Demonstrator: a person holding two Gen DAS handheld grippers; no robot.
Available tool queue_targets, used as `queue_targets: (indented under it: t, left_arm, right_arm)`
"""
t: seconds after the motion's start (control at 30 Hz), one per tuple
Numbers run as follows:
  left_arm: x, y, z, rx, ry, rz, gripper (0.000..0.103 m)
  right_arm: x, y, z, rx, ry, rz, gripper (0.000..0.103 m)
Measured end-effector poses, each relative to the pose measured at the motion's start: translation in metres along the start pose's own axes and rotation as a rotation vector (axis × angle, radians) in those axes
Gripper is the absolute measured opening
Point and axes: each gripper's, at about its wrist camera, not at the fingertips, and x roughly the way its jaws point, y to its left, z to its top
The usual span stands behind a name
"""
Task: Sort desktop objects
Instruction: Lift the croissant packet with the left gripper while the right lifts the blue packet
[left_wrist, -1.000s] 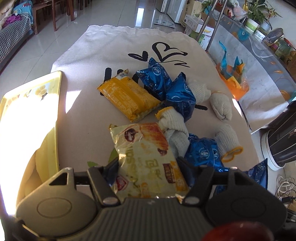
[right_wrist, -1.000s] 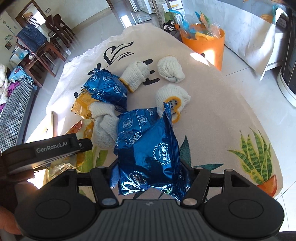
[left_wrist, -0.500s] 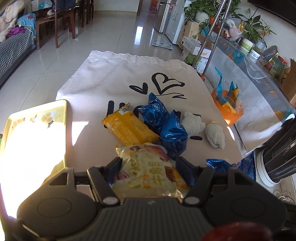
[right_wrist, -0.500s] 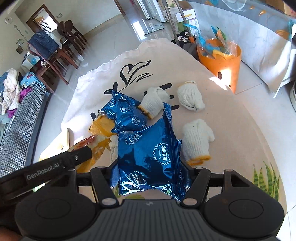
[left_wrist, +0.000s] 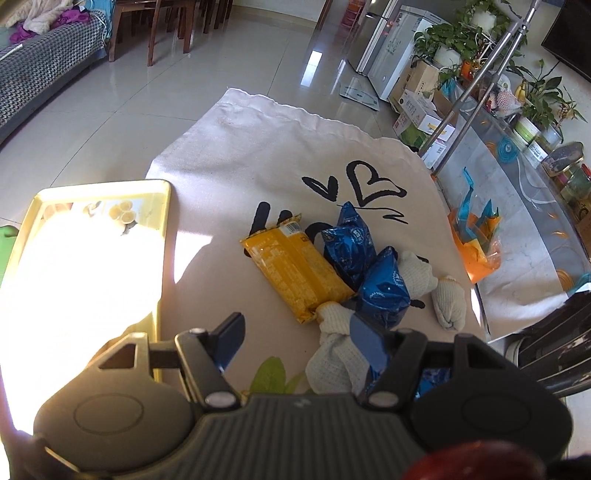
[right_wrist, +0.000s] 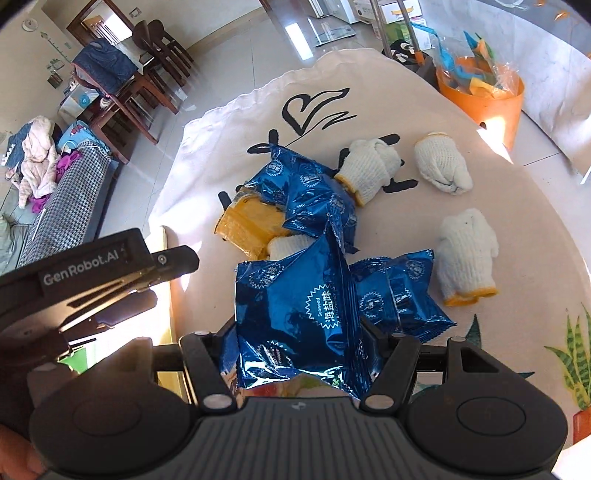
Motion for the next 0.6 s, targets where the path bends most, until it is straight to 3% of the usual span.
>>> queue_targets:
  t: [0.2, 0.4, 0.47, 0.6]
  left_arm:
    - [-0.009, 0.024, 0.009, -0.03, -0.025, 0.001, 0.064]
    - [-0.004, 0.04, 0.008, -0.085, 0.016, -0.026, 0.064]
    - [0.0, 0.037, 0.0, -0.036, 0.046, -0.025, 0.074]
    - [0.009, 0.036, -0.022, 0.007, 0.114, -0.037, 0.08]
  right_arm:
    - [0.006, 0.005, -0.002, 0.002, 0.004, -0.008, 0.064]
    - [0.008, 0.007, -0.004, -0.003, 0.019, 0.0, 0.064]
    - [0.008, 0.004, -0.005, -0.016, 0.024, -0.013, 0.064]
    - [0.001, -0.019, 0.001, 0.028, 0.011, -0.065, 0.064]
